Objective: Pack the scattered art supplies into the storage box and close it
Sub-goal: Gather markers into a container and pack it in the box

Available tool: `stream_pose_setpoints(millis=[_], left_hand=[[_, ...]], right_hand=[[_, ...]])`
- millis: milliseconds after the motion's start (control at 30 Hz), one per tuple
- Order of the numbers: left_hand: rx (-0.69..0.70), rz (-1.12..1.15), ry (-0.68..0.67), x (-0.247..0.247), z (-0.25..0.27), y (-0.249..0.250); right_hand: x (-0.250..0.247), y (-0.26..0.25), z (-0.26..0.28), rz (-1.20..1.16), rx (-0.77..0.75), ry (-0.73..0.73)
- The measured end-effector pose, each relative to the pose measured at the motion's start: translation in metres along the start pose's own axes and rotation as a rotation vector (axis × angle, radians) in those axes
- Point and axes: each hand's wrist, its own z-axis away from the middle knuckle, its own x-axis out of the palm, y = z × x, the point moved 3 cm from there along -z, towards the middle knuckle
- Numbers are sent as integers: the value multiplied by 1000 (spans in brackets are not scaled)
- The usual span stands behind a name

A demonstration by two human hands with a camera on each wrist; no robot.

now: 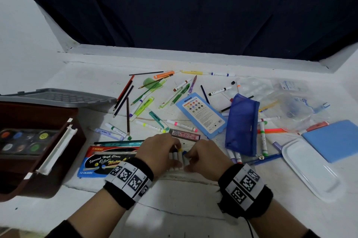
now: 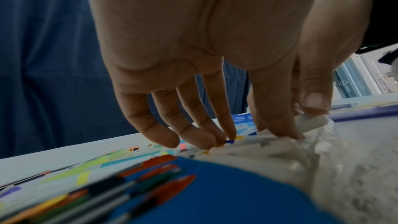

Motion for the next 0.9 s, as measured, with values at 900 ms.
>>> stream_pose_setpoints(millis=[900], left_hand=[[74,49,-35,-8,3,8]], right_hand=[[-22,39,59,-6,166,459]])
